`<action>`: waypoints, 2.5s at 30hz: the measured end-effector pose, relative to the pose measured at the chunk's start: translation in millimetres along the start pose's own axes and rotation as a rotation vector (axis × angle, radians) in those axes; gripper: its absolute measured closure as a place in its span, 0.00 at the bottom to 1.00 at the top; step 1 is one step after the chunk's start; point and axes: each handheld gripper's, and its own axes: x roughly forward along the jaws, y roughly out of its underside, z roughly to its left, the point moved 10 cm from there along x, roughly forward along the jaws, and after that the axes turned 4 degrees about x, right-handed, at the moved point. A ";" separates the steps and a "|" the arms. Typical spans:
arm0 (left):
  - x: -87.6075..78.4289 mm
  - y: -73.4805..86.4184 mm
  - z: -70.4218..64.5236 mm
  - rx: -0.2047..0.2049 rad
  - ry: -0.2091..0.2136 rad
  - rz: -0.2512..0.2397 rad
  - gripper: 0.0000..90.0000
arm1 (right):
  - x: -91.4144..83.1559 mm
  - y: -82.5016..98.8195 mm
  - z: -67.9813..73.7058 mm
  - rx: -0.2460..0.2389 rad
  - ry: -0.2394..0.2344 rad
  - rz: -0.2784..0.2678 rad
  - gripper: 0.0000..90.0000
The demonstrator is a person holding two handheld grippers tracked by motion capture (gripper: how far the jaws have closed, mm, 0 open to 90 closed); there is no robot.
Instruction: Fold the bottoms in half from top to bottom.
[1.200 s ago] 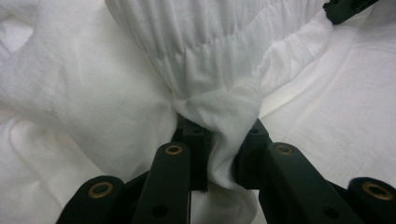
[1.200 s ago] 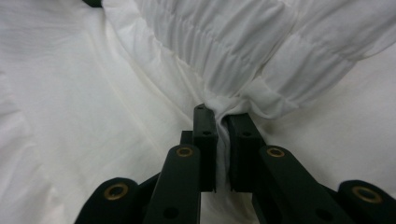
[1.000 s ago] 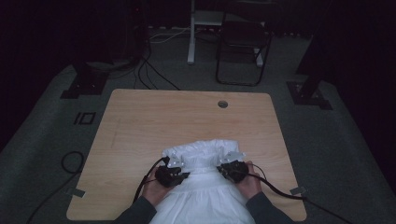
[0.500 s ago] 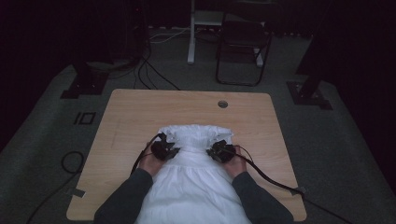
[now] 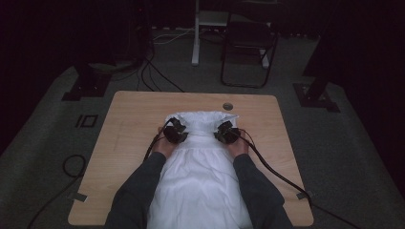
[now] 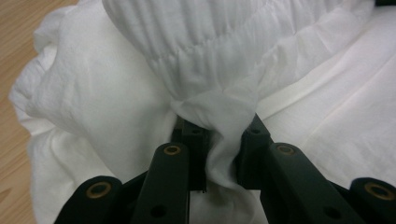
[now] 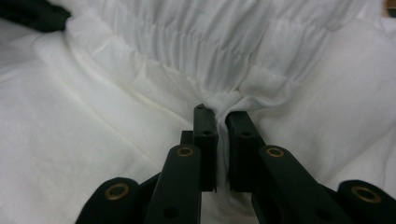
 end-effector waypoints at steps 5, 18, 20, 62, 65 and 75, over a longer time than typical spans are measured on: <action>-2.5 -0.3 0.0 -0.046 0.031 -0.007 0.87 | 0.6 -2.4 -2.7 0.015 -0.003 -0.002 0.94; -115.9 -26.5 -28.9 -0.067 0.118 -0.307 0.91 | -107.7 -22.4 27.6 -0.090 -0.104 -0.230 0.94; -129.9 -19.6 -42.2 -0.042 0.138 -0.313 0.90 | -123.6 -14.3 36.7 -0.115 -0.120 -0.240 0.94; -18.4 20.7 -18.5 -0.016 0.093 -0.034 0.89 | -24.8 34.7 24.0 -0.061 -0.043 -0.026 0.93; -12.2 14.8 -14.5 -0.042 0.077 -0.042 0.89 | -17.3 24.6 12.3 -0.017 -0.031 -0.020 0.93; -28.3 4.3 -11.6 -0.104 0.112 -0.099 0.91 | -26.2 13.4 9.2 0.048 -0.098 -0.075 0.95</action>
